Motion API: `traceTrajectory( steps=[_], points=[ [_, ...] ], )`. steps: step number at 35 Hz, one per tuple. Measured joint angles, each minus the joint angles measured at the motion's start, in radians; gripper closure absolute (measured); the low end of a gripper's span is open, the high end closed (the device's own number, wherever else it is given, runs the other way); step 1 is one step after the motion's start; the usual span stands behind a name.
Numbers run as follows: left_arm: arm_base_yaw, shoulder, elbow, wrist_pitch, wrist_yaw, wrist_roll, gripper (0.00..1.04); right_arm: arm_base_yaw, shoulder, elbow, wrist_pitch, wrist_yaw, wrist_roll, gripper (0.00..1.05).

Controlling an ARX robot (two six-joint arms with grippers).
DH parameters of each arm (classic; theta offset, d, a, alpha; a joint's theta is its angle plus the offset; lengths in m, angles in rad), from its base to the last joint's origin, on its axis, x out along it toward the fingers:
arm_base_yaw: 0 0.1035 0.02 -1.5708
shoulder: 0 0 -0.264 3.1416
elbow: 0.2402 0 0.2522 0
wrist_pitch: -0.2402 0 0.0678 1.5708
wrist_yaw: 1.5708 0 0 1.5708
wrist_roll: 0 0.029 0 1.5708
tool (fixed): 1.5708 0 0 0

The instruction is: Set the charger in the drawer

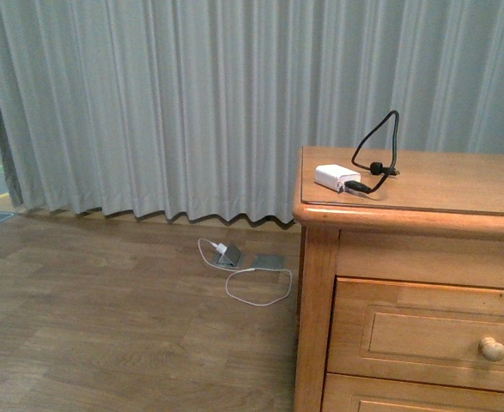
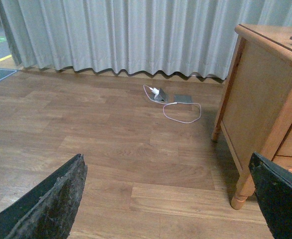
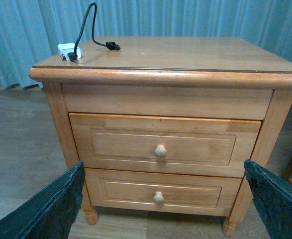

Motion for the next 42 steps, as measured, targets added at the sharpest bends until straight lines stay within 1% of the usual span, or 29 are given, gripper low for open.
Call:
traceTrajectory(
  steps=[19,20,22,25,29,33,38,42],
  points=[
    [0.0,0.0,0.0,0.0,0.0,0.0,0.06,0.0,0.0,0.0,0.0,0.0,0.0,0.09],
    [0.0,0.0,0.0,0.0,0.0,0.0,0.06,-0.005,0.006,0.003,-0.013,-0.014,-0.008,0.09],
    [0.0,0.0,0.0,0.0,0.0,0.0,0.06,-0.027,0.063,0.035,-0.103,-0.121,-0.067,0.09],
    [0.0,0.0,0.0,0.0,0.0,0.0,0.06,-0.037,0.173,0.051,-0.111,-0.169,-0.107,0.09],
    [0.0,0.0,0.0,0.0,0.0,0.0,0.06,-0.05,0.346,0.08,-0.04,-0.192,-0.11,0.09],
    [0.0,0.0,0.0,0.0,0.0,0.0,0.06,-0.038,0.658,0.168,0.161,-0.187,-0.108,0.09],
    [0.0,0.0,0.0,0.0,0.0,0.0,0.06,0.016,1.063,0.28,0.409,-0.132,-0.105,0.09],
    [0.0,0.0,0.0,0.0,0.0,0.0,0.06,0.05,1.271,0.354,0.52,-0.096,-0.097,0.09]
  ],
)
